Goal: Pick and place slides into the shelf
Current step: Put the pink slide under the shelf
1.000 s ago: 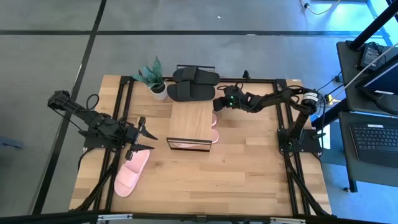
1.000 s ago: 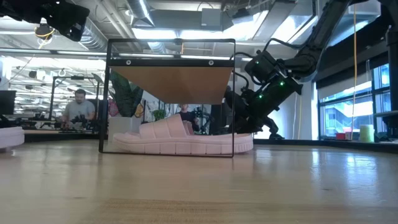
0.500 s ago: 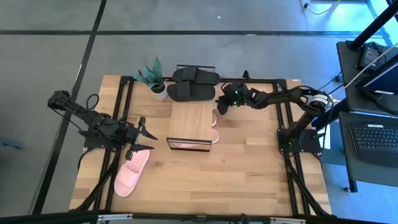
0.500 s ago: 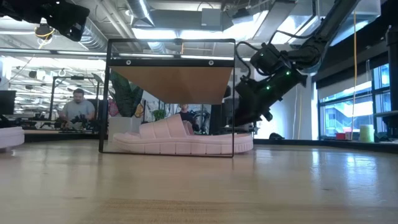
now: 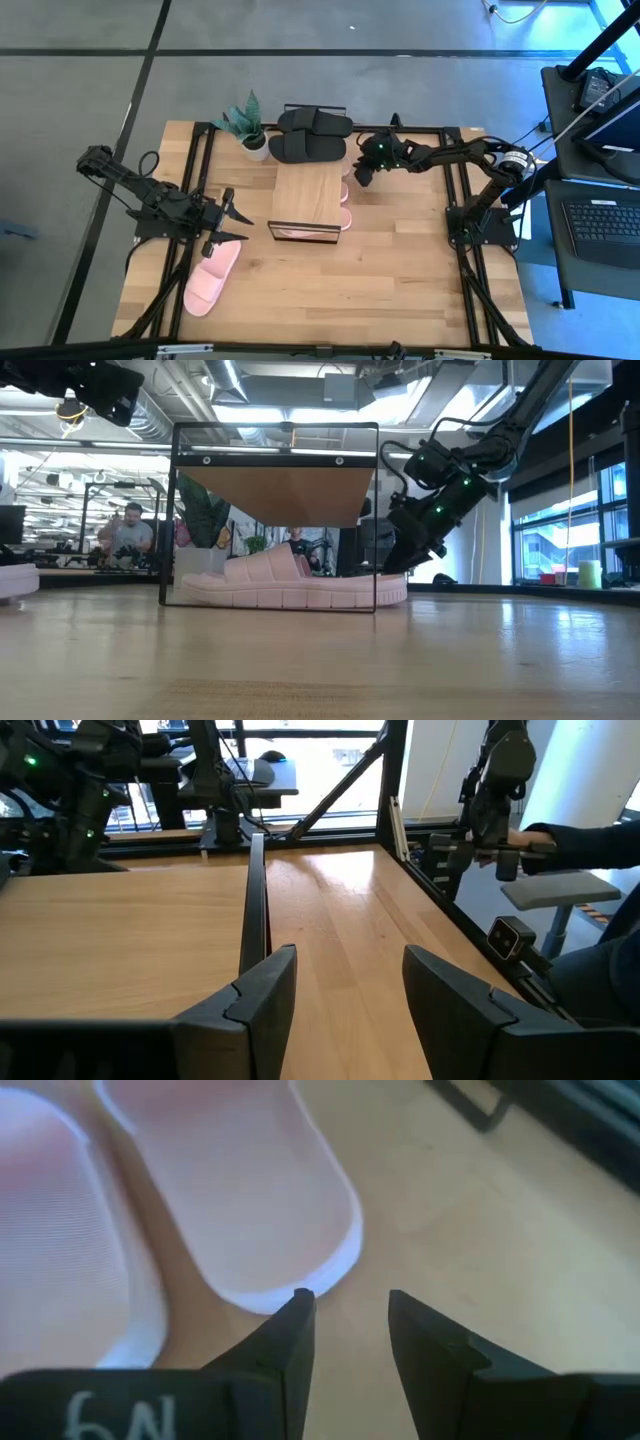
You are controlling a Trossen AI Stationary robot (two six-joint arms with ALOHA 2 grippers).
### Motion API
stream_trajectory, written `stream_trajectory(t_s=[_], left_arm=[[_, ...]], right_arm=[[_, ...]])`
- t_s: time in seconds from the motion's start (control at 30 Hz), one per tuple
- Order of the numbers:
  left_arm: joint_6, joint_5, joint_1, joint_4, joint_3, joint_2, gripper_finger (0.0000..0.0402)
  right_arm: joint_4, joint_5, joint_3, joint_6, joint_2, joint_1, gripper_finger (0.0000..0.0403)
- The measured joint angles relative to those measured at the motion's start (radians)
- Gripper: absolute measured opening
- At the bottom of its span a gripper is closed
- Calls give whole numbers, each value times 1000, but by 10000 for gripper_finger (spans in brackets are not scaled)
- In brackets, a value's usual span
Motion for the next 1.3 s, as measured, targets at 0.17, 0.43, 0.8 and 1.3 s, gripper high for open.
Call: stream_trajectory(t_s=[0.17, 0.43, 0.8, 1.3], left_arm=[[0, 0, 0, 0, 0, 0, 176], [0, 0, 0, 0, 0, 0, 176], [0, 0, 0, 0, 0, 0, 176], [0, 0, 0, 0, 0, 0, 176]], right_arm=[[4, 74, 0, 2, 6, 3, 130], [62, 90, 0, 50, 65, 3, 130], [108, 89, 0, 90, 84, 7, 130], [143, 89, 0, 101, 83, 31, 130]])
